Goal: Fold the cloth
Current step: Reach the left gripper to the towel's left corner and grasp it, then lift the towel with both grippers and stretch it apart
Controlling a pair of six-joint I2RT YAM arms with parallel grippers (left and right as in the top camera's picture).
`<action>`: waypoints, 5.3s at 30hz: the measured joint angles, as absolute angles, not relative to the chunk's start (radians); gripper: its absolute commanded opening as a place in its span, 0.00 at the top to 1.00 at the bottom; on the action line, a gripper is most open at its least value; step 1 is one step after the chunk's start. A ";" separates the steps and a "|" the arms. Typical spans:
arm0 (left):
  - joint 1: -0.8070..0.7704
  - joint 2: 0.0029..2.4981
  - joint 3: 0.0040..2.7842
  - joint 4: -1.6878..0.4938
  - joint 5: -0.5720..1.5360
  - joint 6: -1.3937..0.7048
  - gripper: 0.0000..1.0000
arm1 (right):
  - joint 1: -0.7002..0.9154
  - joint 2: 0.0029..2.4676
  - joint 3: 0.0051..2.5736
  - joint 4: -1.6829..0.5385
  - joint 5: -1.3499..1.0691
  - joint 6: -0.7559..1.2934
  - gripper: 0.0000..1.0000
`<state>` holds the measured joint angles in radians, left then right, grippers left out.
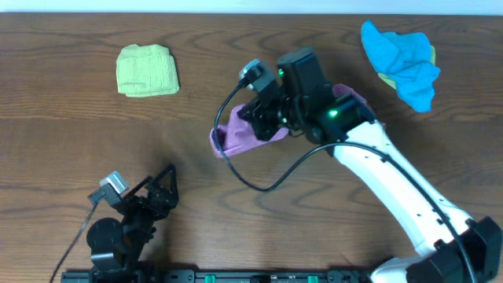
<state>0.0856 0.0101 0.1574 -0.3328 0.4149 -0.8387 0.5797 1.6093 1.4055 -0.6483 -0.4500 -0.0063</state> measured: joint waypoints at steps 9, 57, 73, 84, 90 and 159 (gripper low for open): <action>0.086 0.010 0.157 -0.437 0.421 -1.043 0.05 | 0.599 1.636 1.406 -0.766 -0.387 -0.004 0.99; 0.043 1.426 0.549 -0.137 0.933 -0.915 0.07 | 0.558 1.637 1.240 -0.873 -0.259 0.001 0.98; -0.135 1.589 0.917 -0.597 0.577 -0.728 0.04 | 0.558 1.637 1.240 -0.871 -0.273 0.015 0.99; -0.223 1.709 0.956 -0.604 0.498 -0.683 0.02 | 0.558 1.637 1.240 -0.871 -0.273 0.015 0.99; -0.246 1.709 0.974 -0.625 0.434 -0.679 0.07 | 0.558 1.637 1.240 -0.871 -0.273 0.015 0.98; -0.219 1.723 1.390 -0.492 0.254 -0.702 0.94 | 0.334 1.624 1.288 -0.443 -0.154 0.045 0.99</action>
